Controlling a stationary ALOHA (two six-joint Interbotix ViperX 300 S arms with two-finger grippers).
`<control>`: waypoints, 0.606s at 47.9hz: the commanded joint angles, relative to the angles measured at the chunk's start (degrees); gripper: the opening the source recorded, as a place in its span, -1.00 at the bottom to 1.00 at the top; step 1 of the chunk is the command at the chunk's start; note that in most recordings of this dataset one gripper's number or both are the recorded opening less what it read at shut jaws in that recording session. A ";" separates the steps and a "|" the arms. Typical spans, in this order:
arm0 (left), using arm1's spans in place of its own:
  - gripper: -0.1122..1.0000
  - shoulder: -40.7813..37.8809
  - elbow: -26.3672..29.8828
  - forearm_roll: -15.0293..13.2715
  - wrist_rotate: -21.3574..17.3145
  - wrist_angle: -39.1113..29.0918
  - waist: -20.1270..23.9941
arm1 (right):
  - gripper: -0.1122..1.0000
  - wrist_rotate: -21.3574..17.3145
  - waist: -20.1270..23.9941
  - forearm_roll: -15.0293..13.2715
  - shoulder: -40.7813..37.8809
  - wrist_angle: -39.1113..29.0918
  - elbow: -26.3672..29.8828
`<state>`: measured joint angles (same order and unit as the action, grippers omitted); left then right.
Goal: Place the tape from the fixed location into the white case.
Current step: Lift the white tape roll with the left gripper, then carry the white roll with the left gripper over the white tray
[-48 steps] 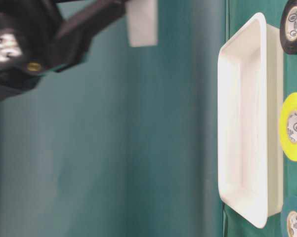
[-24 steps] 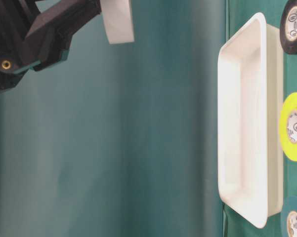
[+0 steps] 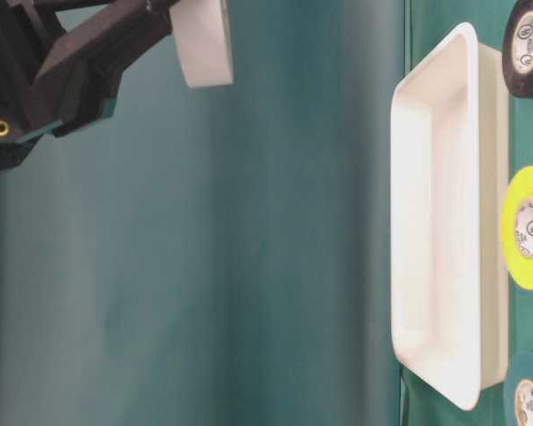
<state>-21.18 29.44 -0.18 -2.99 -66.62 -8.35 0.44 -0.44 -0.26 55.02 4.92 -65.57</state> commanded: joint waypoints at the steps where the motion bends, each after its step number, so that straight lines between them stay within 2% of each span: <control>1: -0.30 3.25 0.44 0.18 0.00 0.35 0.70 | -0.80 0.09 -0.09 -0.09 -0.35 0.18 1.76; 13: -0.30 3.78 -1.05 0.18 0.00 0.44 3.96 | -0.80 0.09 -0.09 -0.09 -0.35 0.18 1.76; 29: -0.30 5.71 -4.39 0.09 0.00 0.44 11.60 | -0.80 0.09 -0.09 -0.09 -0.35 -0.18 1.76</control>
<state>-19.07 25.14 -0.18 -2.99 -66.53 1.58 0.44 -0.44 -0.26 55.02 4.66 -65.57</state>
